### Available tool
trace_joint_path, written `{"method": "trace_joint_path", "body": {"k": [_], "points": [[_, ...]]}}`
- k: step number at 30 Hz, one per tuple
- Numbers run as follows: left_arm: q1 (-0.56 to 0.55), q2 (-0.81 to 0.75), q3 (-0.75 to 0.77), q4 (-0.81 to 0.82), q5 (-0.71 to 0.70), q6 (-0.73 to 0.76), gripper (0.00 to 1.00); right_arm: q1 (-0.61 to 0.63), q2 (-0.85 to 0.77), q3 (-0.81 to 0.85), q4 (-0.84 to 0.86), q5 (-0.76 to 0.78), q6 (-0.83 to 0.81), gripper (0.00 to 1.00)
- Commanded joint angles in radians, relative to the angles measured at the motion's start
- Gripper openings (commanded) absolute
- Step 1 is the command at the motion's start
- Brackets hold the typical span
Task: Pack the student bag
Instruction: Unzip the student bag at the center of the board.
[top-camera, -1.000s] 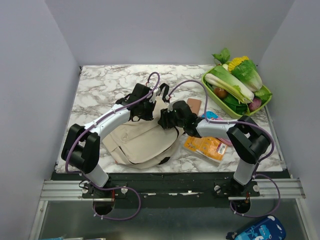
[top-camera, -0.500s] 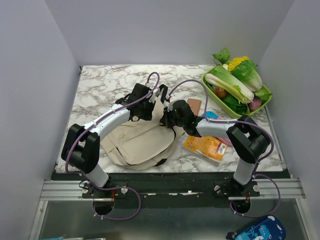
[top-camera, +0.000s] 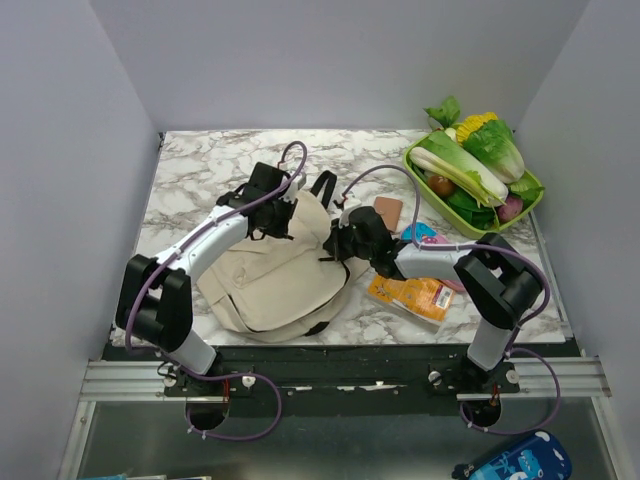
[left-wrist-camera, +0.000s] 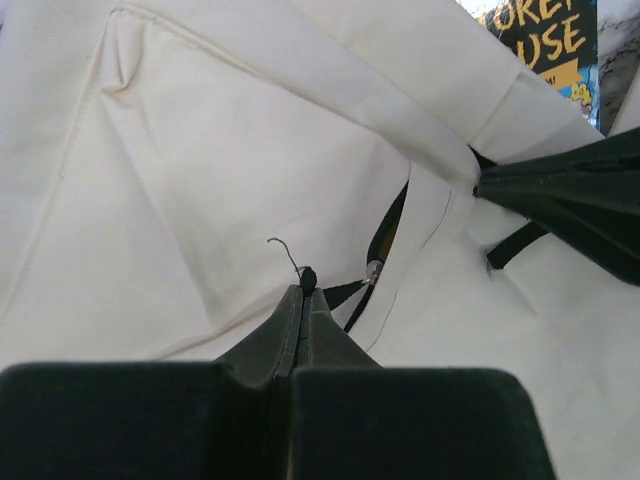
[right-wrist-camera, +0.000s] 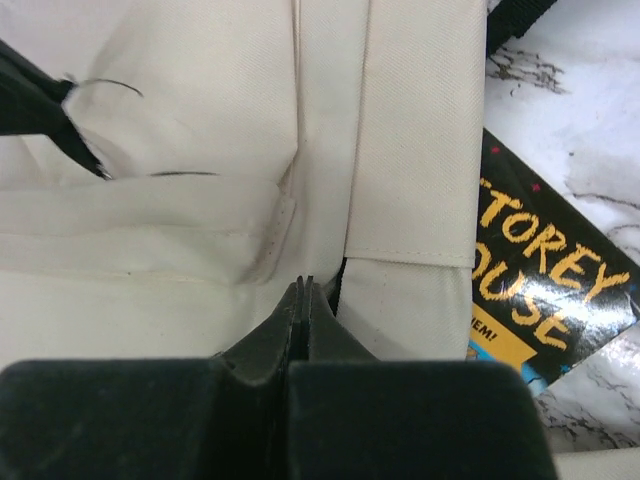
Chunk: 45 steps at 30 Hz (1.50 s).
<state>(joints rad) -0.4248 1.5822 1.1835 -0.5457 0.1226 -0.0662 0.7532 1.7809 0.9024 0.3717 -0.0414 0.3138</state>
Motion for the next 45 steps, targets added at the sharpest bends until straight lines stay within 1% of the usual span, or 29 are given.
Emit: {"method": "trace_joint_path", "body": {"k": [1, 6, 10, 13, 14, 15, 19, 22, 27, 28, 31, 35, 36, 39, 41, 42, 44, 45], "points": [[0.026, -0.105, -0.054, -0.042, -0.066, 0.060, 0.00, -0.005, -0.018, -0.051, -0.033, 0.071, 0.001, 0.01], [0.027, -0.163, -0.096, -0.066, -0.080, 0.100, 0.00, -0.006, -0.008, -0.062, -0.034, 0.083, 0.005, 0.01], [0.027, -0.176, -0.131, -0.046, -0.060, 0.103, 0.00, -0.006, -0.017, -0.060, -0.025, 0.051, 0.008, 0.01], [0.027, -0.169, -0.125, -0.056, -0.044, 0.098, 0.00, -0.006, -0.037, -0.045, -0.037, 0.046, 0.027, 0.14], [0.027, -0.172, -0.127, -0.057, -0.050, 0.100, 0.00, -0.006, -0.040, -0.036, -0.040, 0.046, 0.027, 0.14], [0.027, -0.185, -0.131, -0.059, -0.058, 0.106, 0.00, -0.006, -0.040, -0.030, -0.056, 0.057, 0.028, 0.14], [0.035, -0.234, -0.157, -0.092, -0.103, 0.154, 0.00, -0.006, -0.025, -0.022, -0.088, 0.092, 0.018, 0.03], [0.044, -0.269, -0.183, -0.140, -0.115, 0.203, 0.00, -0.006, -0.006, -0.034, -0.089, 0.095, 0.015, 0.01], [0.067, -0.304, -0.228, -0.249, -0.115, 0.293, 0.00, -0.006, 0.029, -0.053, -0.086, 0.120, 0.031, 0.01], [0.073, -0.321, -0.232, -0.256, -0.145, 0.327, 0.00, -0.006, 0.035, -0.054, -0.088, 0.124, 0.033, 0.01], [0.124, -0.346, -0.236, -0.298, -0.155, 0.380, 0.00, -0.006, 0.038, -0.060, -0.091, 0.156, 0.033, 0.01], [0.179, -0.358, -0.257, -0.342, -0.222, 0.475, 0.00, -0.015, 0.019, -0.060, -0.116, 0.201, 0.031, 0.01], [0.210, -0.363, -0.262, -0.347, -0.225, 0.489, 0.00, -0.017, 0.014, -0.060, -0.123, 0.222, 0.031, 0.01], [0.247, -0.383, -0.285, -0.365, -0.222, 0.534, 0.00, -0.023, -0.011, -0.059, -0.131, 0.242, 0.025, 0.01], [0.248, -0.393, -0.288, -0.379, -0.209, 0.543, 0.00, -0.023, -0.023, -0.050, -0.140, 0.248, 0.015, 0.01], [0.248, -0.390, -0.283, -0.404, -0.193, 0.546, 0.08, -0.023, -0.032, -0.042, -0.154, 0.253, 0.013, 0.01], [0.248, -0.375, -0.240, -0.434, -0.134, 0.543, 0.21, -0.023, -0.046, -0.010, -0.169, 0.247, 0.011, 0.06], [0.248, -0.369, -0.219, -0.456, -0.124, 0.539, 0.33, -0.023, -0.064, 0.000, -0.177, 0.238, 0.011, 0.08]]}}
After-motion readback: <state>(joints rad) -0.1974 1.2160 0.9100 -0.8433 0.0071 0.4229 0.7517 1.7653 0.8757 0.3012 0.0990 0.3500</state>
